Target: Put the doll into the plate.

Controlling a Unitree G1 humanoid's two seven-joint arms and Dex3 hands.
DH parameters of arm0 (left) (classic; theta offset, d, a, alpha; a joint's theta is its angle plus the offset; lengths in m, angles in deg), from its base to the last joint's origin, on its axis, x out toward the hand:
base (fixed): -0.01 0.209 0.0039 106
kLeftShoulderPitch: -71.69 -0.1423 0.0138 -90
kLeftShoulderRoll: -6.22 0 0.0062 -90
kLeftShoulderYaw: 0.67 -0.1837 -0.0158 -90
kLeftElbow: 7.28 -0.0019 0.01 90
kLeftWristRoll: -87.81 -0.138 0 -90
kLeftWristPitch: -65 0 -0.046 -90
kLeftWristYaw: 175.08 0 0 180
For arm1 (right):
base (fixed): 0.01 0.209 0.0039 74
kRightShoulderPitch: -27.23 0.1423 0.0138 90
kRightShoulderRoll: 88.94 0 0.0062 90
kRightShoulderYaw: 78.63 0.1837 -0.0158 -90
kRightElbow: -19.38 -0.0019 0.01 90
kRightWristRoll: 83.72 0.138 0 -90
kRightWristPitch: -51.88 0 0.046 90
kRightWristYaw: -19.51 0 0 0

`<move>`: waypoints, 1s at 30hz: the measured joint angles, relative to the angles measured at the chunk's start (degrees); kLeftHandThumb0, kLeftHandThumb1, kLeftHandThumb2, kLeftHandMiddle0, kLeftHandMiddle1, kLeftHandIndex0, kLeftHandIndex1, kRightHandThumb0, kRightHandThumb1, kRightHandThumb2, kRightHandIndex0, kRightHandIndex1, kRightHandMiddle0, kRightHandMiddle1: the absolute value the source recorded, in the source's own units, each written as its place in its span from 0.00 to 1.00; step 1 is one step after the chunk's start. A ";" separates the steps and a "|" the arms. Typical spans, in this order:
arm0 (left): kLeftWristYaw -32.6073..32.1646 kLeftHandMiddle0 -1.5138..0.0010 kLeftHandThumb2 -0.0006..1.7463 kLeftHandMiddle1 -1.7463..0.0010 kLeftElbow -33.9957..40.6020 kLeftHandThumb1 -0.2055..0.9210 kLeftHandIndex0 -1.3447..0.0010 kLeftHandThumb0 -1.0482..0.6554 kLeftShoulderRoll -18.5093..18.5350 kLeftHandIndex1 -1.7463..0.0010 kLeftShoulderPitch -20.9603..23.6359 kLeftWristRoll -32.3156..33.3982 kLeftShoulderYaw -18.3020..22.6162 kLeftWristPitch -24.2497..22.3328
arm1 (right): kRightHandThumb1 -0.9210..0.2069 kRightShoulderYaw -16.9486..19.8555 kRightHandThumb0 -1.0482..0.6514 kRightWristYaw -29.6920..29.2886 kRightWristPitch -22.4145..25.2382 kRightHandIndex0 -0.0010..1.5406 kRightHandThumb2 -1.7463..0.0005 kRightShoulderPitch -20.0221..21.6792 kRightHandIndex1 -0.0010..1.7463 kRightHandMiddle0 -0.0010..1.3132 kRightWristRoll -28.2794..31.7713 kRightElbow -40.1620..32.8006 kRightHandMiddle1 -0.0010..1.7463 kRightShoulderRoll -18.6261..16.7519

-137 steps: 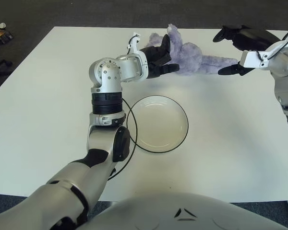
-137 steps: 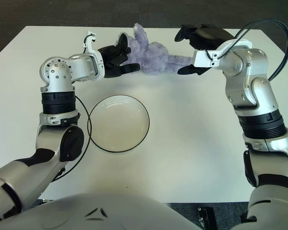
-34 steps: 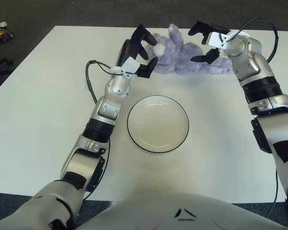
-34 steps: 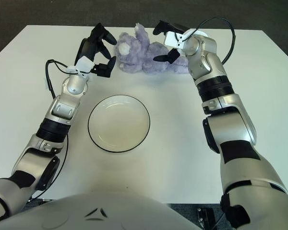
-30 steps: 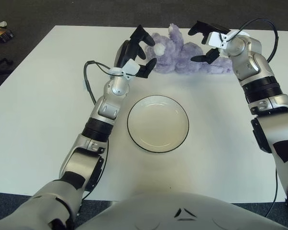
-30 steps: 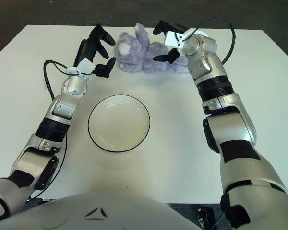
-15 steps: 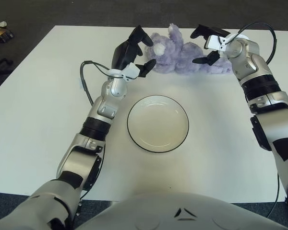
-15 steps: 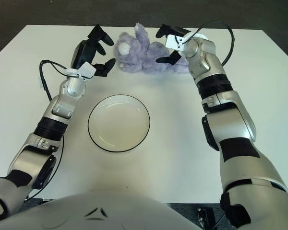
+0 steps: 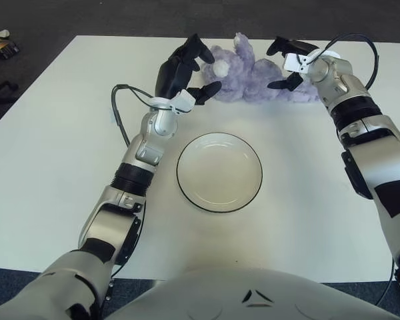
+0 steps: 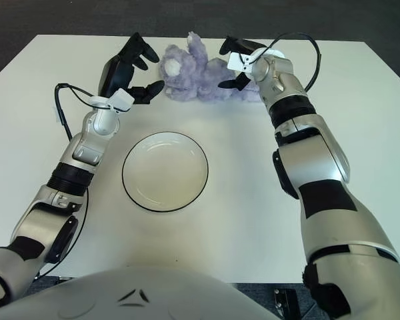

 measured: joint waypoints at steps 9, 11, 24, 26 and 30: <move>-0.03 0.95 0.53 0.12 0.18 0.73 0.72 0.39 -0.15 0.00 -0.03 -0.08 0.07 0.39 | 0.45 -2.68 0.14 -6.69 -1.20 0.20 0.48 1.81 1.00 0.00 -2.22 6.16 0.48 -1.35; -0.03 0.95 0.54 0.12 0.23 0.72 0.72 0.38 -0.18 0.00 -0.04 -0.13 0.07 0.39 | 0.44 -3.19 0.13 -7.67 -1.53 0.22 0.48 2.11 1.00 0.00 -2.43 7.26 0.48 -1.48; -0.04 0.96 0.57 0.12 0.90 0.68 0.69 0.37 -1.10 0.00 -0.79 0.46 0.22 0.42 | 0.43 -4.43 0.12 -9.53 -2.64 0.26 0.50 2.58 0.98 0.00 -3.28 10.52 0.46 -2.65; 0.00 0.95 0.57 0.11 1.08 0.68 0.69 0.37 -1.38 0.00 -1.01 0.52 0.22 0.34 | 0.43 -4.52 0.12 -9.48 -2.87 0.28 0.50 2.57 0.99 0.00 -3.27 10.59 0.47 -2.90; 0.13 0.94 0.57 0.09 1.32 0.68 0.69 0.37 -1.73 0.00 -1.42 0.55 0.24 0.05 | 0.43 -4.56 0.11 -9.14 -3.51 0.35 0.51 2.58 1.00 0.00 -3.21 10.60 0.47 -3.19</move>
